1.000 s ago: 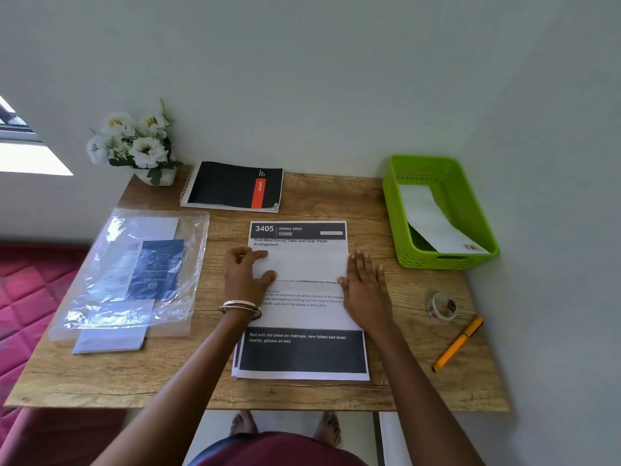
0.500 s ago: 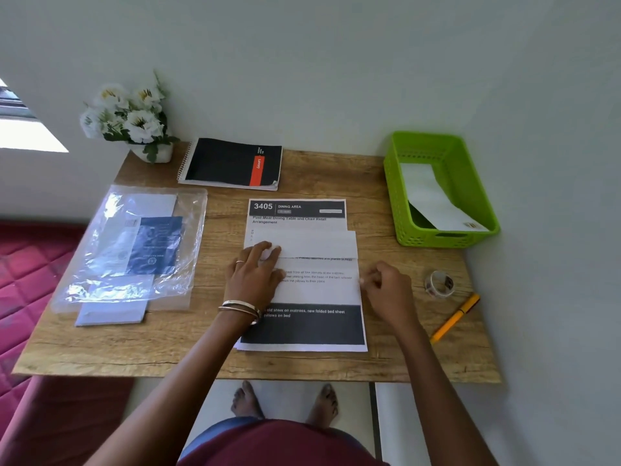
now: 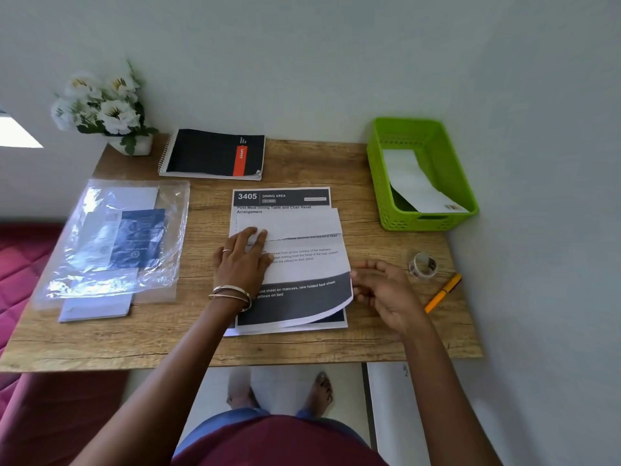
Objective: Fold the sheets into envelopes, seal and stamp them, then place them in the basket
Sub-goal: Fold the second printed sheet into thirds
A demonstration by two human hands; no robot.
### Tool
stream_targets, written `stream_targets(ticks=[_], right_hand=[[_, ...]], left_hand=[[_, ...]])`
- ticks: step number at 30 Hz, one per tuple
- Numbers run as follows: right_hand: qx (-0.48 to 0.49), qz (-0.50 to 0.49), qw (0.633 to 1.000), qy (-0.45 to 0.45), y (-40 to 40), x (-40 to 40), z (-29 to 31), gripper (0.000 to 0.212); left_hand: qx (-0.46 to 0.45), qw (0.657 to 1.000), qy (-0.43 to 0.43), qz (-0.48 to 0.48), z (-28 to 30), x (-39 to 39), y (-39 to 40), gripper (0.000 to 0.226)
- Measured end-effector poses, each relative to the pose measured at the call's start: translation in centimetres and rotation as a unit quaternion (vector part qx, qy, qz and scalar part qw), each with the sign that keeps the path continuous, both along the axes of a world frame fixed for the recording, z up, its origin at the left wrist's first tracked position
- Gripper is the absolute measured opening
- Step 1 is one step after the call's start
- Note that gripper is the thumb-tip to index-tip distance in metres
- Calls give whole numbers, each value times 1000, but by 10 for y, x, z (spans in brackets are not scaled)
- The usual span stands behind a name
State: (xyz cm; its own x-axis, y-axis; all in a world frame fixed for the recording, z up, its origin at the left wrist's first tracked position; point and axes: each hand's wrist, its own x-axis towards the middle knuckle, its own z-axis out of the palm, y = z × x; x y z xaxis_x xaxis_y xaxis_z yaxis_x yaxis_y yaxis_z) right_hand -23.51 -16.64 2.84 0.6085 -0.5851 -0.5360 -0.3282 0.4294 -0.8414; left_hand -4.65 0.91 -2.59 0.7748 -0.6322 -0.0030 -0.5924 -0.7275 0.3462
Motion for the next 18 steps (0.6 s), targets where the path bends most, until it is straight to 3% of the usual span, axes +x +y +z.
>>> stream_targets(ticks=[2, 6, 9, 13, 15, 18], right_hand=[[-21, 32, 999, -34, -5, -1, 1, 19], [-186, 198, 962, -31, -13, -7, -3, 40], [-247, 245, 938, -10, -14, -6, -5, 35], [-270, 186, 945, -17, -16, 0, -10, 13], [-266, 123, 956, -26, -18, 4, -16, 11], [-259, 38, 964, -37, -16, 13, -23, 21]], left_hand=[[9, 1000, 3, -8, 1, 3, 2, 49], [13, 1000, 18, -14, 4, 10, 6, 45], [0, 999, 37, -20, 6, 15, 7, 42], [-24, 997, 69, -28, 7, 20, 12, 41], [-65, 989, 127, -28, 8, 23, 14, 53], [-237, 925, 288, 72, 14, 28, 17, 56]])
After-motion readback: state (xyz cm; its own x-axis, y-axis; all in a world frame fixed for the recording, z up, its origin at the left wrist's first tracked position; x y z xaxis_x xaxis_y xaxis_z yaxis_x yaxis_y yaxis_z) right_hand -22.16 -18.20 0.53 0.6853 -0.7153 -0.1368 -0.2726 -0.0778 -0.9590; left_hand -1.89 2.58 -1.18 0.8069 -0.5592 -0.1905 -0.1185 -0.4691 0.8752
